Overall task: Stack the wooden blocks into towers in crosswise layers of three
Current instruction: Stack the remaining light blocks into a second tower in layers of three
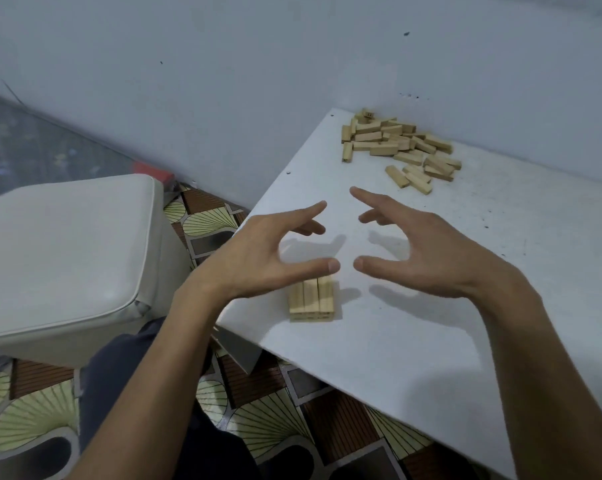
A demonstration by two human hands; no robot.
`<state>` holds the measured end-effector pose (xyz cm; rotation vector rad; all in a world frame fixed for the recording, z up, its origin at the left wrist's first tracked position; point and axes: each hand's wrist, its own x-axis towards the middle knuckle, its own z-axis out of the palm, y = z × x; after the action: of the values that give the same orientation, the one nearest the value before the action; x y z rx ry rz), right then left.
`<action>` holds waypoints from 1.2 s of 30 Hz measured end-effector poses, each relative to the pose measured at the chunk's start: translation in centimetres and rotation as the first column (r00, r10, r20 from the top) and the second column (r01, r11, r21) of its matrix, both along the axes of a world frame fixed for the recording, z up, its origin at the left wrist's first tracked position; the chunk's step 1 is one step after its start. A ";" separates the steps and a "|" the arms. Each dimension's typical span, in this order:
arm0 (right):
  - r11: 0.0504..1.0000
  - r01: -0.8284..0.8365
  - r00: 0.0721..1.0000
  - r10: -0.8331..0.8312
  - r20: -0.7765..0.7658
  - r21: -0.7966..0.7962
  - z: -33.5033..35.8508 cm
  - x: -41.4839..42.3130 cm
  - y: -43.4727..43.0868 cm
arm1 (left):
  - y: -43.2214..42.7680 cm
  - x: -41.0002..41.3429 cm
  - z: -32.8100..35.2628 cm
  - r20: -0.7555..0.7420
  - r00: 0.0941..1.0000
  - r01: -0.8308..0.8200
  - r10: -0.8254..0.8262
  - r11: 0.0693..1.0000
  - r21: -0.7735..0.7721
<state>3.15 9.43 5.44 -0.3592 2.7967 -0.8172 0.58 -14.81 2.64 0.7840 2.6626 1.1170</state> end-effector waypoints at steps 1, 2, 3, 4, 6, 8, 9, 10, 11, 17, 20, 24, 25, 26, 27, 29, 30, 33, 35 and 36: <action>0.999 0.045 0.998 -0.045 -0.035 -0.010 -0.1 -0.6 0.6 | 0.4 -0.8 0.3 -0.013 1.000 0.002 -0.002 1.000 0.021; 0.996 0.090 0.993 -0.091 -0.079 -0.021 -0.3 -1.3 1.1 | 0.9 -1.8 0.5 -0.032 0.999 0.007 -0.006 1.000 0.030; 0.990 0.139 0.982 -0.143 -0.125 -0.036 -0.6 -2.0 1.7 | 1.5 -2.8 0.7 -0.058 0.998 0.012 -0.011 1.000 0.027; 0.980 0.190 0.966 -0.196 -0.169 -0.056 -1.0 -2.8 2.1 | 2.2 -4.0 0.8 -0.088 0.996 0.015 -0.014 1.000 0.010; 0.956 0.280 0.927 -0.294 -0.233 -0.090 -1.8 -4.5 2.8 | 3.7 -6.7 0.7 -0.147 0.989 0.011 -0.018 0.999 -0.045; 0.933 0.356 0.888 -0.354 -0.293 -0.051 -2.7 -6.4 3.3 | 5.3 -9.5 0.2 -0.208 0.978 -0.005 -0.020 0.993 -0.115; 0.923 0.385 0.873 -0.364 -0.324 0.001 -3.2 -7.4 3.5 | 6.1 -10.8 -0.1 -0.235 0.972 -0.021 -0.017 0.987 -0.158; 0.911 0.408 0.865 -0.362 -0.346 0.066 -3.6 -8.3 3.7 | 6.9 -12.0 -0.4 -0.257 0.966 -0.040 -0.015 0.977 -0.207; 0.896 0.423 0.865 -0.354 -0.356 0.136 -4.1 -9.2 3.8 | 7.6 -13.1 -0.8 -0.275 0.961 -0.058 -0.017 0.964 -0.261; 0.804 0.446 0.875 -0.300 -0.380 0.393 -6.5 -11.6 4.4 | 10.8 -17.3 -3.1 -0.307 0.950 -0.131 -0.056 0.820 -0.557; 0.803 0.450 0.869 -0.293 -0.399 0.390 -7.1 -11.7 4.6 | 11.4 -17.4 -3.9 -0.321 0.944 -0.134 -0.078 0.797 -0.589; 0.830 0.443 0.864 -0.293 -0.410 0.340 -7.2 -10.9 4.7 | 11.1 -16.8 -3.8 -0.338 0.937 -0.127 -0.083 0.823 -0.554; 0.837 0.443 0.861 -0.298 -0.411 0.322 -7.2 -10.7 4.7 | 10.9 -16.5 -3.6 -0.329 0.939 -0.101 -0.096 0.839 -0.534; 0.842 0.445 0.859 -0.305 -0.411 0.305 -7.2 -10.3 4.7 | 10.7 -16.1 -3.5 -0.315 0.942 -0.068 -0.112 0.859 -0.507; 0.846 0.447 0.857 -0.312 -0.409 0.291 -7.1 -9.9 4.7 | 10.6 -15.7 -3.4 -0.296 0.947 -0.033 -0.125 0.878 -0.477; 0.848 0.451 0.856 -0.321 -0.406 0.280 -7.0 -9.0 4.7 | 10.5 -14.7 -3.0 -0.244 0.959 0.027 -0.144 0.904 -0.426; 0.847 0.450 0.856 -0.320 -0.405 0.282 -6.9 -8.5 4.6 | 10.5 -14.1 -2.8 -0.215 0.963 0.060 -0.161 0.909 -0.413; 0.849 0.451 0.855 -0.322 -0.407 0.276 -7.0 -6.8 4.7 | 11.0 -12.4 -2.3 -0.143 0.964 0.145 -0.223 0.896 -0.420; 0.855 0.451 0.852 -0.327 -0.410 0.255 -7.0 -5.4 4.9 | 11.6 -11.1 -1.7 -0.106 0.957 0.197 -0.270 0.874 -0.444; 0.863 0.448 0.851 -0.332 -0.407 0.233 -7.0 -4.6 5.0 | 11.8 -10.3 -1.4 -0.087 0.952 0.222 -0.292 0.861 -0.457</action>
<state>-1.47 14.47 -1.58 0.1569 3.3384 -0.3671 -9.73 -2.99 1.27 1.1197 2.6664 0.3717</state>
